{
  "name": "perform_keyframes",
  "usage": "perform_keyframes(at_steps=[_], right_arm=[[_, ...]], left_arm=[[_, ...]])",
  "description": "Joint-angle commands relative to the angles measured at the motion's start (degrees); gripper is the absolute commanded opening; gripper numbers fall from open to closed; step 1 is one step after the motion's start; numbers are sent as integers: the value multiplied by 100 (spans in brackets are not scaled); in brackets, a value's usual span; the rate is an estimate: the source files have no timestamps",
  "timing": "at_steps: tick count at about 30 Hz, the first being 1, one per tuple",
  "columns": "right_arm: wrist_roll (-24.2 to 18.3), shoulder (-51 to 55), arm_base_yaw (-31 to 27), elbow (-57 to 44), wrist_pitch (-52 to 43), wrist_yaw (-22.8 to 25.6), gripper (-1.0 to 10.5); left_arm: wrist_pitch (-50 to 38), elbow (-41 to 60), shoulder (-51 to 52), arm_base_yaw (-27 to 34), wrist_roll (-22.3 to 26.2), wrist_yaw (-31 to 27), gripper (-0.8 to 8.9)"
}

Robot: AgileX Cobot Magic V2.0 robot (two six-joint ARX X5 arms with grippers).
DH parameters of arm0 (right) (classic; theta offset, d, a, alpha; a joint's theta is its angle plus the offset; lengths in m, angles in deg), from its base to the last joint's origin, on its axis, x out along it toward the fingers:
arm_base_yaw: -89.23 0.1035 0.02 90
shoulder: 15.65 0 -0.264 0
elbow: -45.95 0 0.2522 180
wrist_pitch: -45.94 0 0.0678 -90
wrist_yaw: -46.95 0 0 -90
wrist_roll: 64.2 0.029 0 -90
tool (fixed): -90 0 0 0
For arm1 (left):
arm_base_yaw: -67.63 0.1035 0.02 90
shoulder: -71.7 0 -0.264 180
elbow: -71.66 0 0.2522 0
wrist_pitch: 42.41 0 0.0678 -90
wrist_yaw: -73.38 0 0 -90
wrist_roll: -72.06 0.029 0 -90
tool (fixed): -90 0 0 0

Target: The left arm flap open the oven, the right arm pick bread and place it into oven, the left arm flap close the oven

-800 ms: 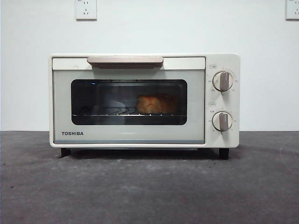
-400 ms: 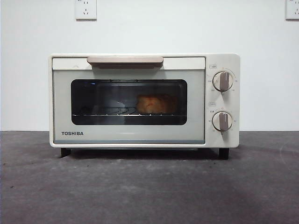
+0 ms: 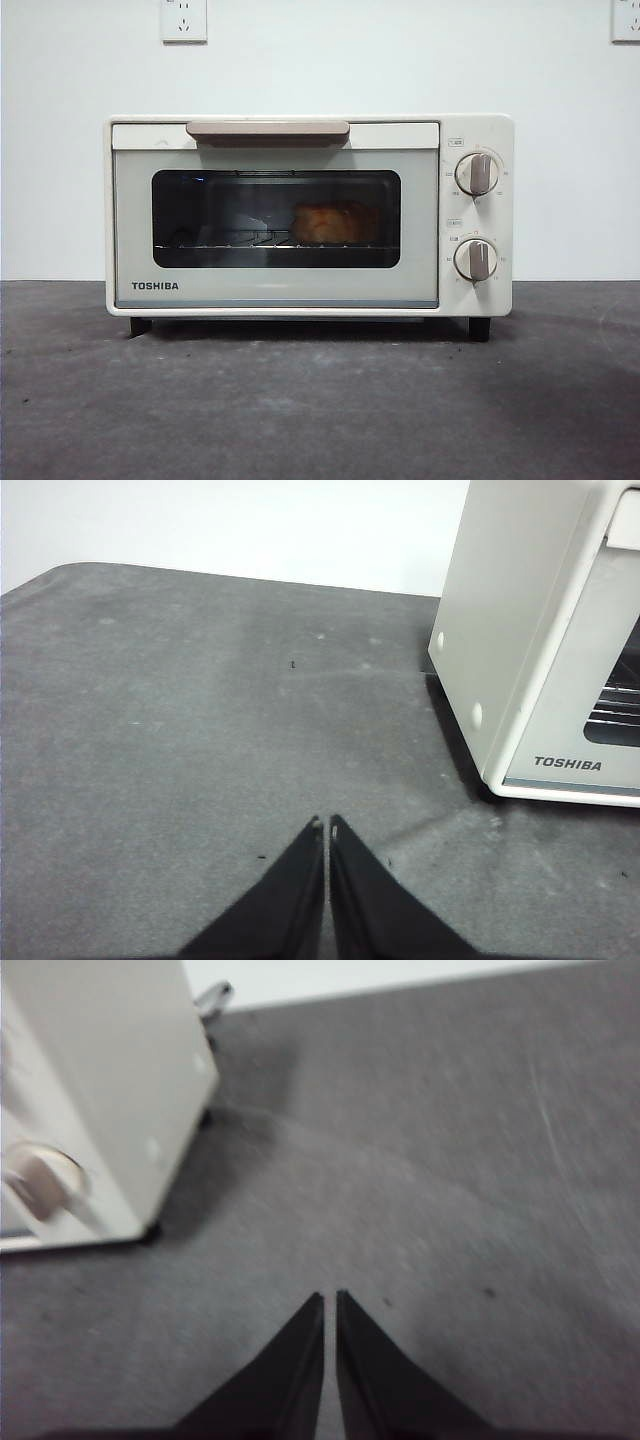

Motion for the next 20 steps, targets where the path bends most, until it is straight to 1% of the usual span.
perform_keyframes(at_steps=[1,2,6,9,11,20], right_arm=[[-219,192,-118,-114,-129,-114,18],[-262,278,-151,-162,-103,-138,18],[-647,844,-267,-168,645,-168,18],[-1084,1266,-280,-168,603,-168,18],[-1250,1294,-289,-168,597,-170,18],[-1244,1294,-293,-168,564,-192,18]], left_arm=[[37,118,7,7,46,-22,12],[37,118,7,7,46,-22,12],[37,118,7,7,44,-22,12],[37,116,7,7,46,-22,12],[37,118,7,7,46,-22,12],[37,116,7,7,46,-22,12]])
